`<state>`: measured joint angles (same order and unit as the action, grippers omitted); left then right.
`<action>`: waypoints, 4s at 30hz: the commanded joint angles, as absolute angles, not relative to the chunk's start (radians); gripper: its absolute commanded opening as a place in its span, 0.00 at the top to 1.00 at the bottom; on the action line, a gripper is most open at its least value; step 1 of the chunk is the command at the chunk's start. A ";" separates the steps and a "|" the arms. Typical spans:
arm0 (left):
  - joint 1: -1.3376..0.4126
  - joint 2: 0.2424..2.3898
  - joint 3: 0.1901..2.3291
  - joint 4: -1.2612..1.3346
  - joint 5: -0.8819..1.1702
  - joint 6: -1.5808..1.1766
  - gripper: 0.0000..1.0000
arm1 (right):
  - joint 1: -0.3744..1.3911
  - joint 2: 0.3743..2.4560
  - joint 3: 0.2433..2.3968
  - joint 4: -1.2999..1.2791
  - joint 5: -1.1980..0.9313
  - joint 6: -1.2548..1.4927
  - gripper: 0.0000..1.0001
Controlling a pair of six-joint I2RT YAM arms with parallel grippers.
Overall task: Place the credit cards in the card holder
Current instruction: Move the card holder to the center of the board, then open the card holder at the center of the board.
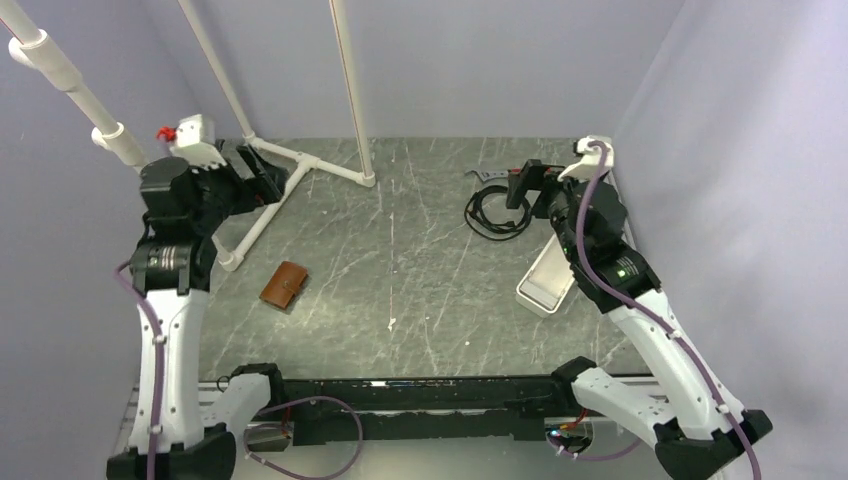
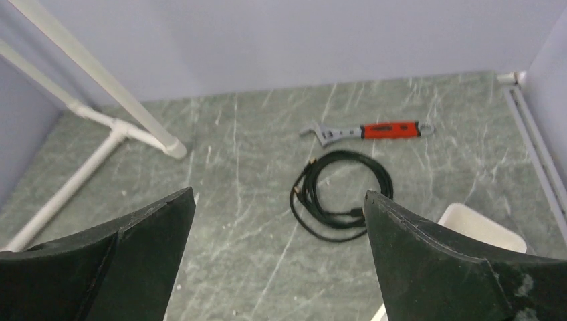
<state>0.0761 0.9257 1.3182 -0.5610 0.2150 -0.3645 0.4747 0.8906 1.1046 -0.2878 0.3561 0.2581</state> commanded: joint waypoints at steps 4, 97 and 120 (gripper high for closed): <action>0.083 1.131 1.241 -0.851 0.225 -0.311 0.01 | 0.478 0.979 1.116 -0.384 0.266 0.313 0.00; 0.063 1.686 0.884 -0.564 0.351 -0.673 1.00 | 0.722 2.190 1.312 0.701 -0.481 0.629 1.00; 0.051 1.324 0.804 -0.432 0.514 -0.782 0.10 | 0.728 2.051 1.299 0.715 -0.610 0.873 1.00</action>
<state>0.0528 1.3251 0.7876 -0.4316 0.5583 -0.7395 0.7013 2.1525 1.2812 0.6586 -0.6044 0.8646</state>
